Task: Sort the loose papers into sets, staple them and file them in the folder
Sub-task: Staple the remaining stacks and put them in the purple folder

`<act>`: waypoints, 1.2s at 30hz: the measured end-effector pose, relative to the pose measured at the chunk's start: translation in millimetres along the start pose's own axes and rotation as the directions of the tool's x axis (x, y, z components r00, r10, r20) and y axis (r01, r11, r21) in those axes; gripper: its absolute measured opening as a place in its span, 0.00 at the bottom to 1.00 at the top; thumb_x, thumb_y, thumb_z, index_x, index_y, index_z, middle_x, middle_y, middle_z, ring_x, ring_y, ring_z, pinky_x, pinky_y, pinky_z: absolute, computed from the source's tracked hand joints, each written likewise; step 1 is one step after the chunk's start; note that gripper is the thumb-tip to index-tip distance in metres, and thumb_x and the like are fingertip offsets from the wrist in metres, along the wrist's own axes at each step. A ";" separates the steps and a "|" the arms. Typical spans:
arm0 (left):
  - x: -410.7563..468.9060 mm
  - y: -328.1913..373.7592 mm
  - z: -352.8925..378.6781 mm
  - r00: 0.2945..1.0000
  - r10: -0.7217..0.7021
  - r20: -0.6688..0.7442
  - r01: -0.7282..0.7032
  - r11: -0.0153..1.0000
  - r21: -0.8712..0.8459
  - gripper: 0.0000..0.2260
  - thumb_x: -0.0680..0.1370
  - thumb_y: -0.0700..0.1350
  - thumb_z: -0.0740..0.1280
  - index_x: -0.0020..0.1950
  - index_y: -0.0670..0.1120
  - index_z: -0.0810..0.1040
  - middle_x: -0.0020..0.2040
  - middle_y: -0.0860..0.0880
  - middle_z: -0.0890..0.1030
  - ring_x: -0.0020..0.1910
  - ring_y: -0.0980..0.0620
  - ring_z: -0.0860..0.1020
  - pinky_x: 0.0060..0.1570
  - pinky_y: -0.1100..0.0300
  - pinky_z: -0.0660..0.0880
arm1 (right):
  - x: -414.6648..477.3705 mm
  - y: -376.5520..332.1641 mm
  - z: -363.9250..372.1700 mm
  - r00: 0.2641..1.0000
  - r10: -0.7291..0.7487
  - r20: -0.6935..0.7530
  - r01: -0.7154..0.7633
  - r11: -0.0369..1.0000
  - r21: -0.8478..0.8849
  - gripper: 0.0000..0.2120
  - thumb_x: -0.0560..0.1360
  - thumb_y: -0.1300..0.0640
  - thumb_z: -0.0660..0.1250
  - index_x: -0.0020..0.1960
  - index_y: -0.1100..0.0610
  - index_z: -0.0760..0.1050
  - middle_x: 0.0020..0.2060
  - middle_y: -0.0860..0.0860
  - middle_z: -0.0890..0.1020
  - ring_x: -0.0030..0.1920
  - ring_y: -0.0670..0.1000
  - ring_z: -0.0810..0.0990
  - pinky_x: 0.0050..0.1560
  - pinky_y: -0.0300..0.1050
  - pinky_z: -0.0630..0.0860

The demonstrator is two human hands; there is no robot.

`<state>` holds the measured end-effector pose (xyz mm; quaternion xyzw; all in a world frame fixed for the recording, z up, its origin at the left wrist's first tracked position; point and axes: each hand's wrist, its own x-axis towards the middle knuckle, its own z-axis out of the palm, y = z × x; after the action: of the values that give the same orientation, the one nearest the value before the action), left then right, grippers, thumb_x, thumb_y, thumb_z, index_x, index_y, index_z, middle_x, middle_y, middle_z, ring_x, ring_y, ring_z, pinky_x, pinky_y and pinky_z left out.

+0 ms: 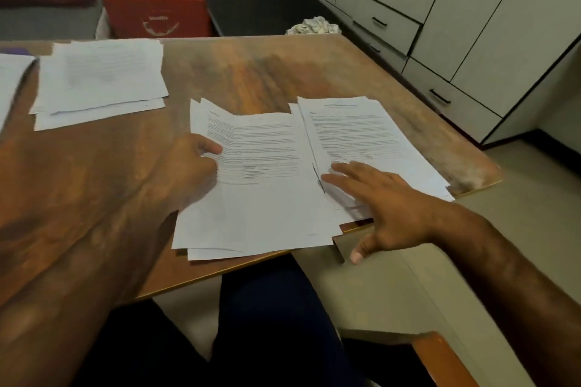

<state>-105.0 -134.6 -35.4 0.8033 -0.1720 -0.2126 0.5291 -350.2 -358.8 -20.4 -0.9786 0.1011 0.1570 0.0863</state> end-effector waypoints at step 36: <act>-5.7 -8.2 -22.1 0.998 0.063 -0.015 -0.059 0.985 0.161 0.10 0.80 0.31 0.67 0.60 0.39 0.81 0.75 0.48 0.73 0.69 0.42 0.76 0.53 0.56 0.82 | 9.6 12.8 27.0 0.877 0.353 -0.326 -0.090 0.786 0.611 0.22 0.79 0.52 0.73 0.70 0.43 0.71 0.64 0.41 0.72 0.65 0.50 0.71 0.66 0.60 0.76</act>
<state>-97.9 -111.4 -34.4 0.8397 -0.2076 -0.1737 0.4708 -352.0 -367.4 -50.5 -0.8958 0.2774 -0.0881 0.3359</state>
